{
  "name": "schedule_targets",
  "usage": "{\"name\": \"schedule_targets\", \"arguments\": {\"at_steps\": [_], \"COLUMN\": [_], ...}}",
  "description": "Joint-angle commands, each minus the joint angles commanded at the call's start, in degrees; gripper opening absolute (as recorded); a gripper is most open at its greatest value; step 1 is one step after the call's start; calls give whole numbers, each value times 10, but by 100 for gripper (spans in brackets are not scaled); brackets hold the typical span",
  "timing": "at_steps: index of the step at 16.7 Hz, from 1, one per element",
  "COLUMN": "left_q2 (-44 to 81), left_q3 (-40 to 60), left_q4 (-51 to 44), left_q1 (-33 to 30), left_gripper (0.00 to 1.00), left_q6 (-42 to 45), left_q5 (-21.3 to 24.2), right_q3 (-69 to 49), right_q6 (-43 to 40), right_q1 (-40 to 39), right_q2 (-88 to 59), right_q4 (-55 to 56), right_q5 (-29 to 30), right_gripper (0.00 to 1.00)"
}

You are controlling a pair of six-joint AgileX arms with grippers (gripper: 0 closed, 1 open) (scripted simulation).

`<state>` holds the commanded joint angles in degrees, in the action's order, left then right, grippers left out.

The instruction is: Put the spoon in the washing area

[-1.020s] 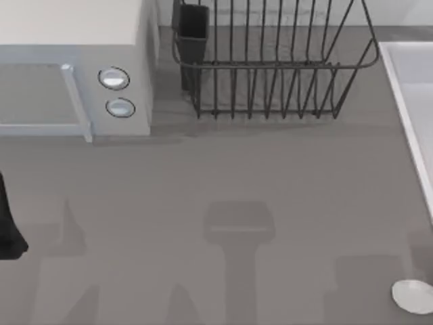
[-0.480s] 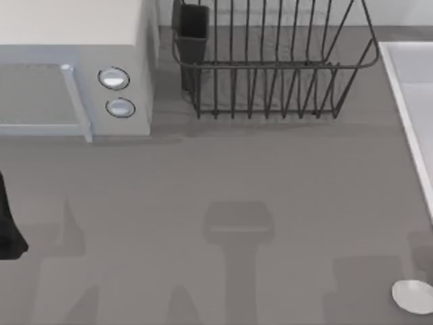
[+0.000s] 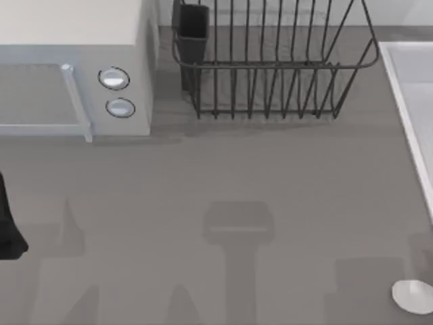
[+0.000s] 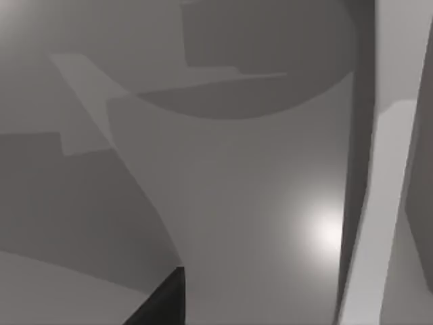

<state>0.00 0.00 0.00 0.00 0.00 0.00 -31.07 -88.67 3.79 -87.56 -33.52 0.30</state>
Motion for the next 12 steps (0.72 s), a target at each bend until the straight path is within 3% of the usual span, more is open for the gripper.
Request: {"name": "schedule_targets", "arguments": {"at_steps": [3,11,12], "left_q2": [0,0,0], "left_q3": [0,0,0], "left_q4": [0,0,0], "left_q1": [0,0,0], "left_gripper": [100,100,100], "left_q6": [0,0,0], "left_q5": [0,0,0], "right_q3": [0,0,-27], "right_q6": [0,0,25], "right_q1": [0,0,-3], "right_q2": [0,0,40], "right_q4": [0,0,-68], "right_q5": [0,0,6], "right_gripper": [2,0,0]}}
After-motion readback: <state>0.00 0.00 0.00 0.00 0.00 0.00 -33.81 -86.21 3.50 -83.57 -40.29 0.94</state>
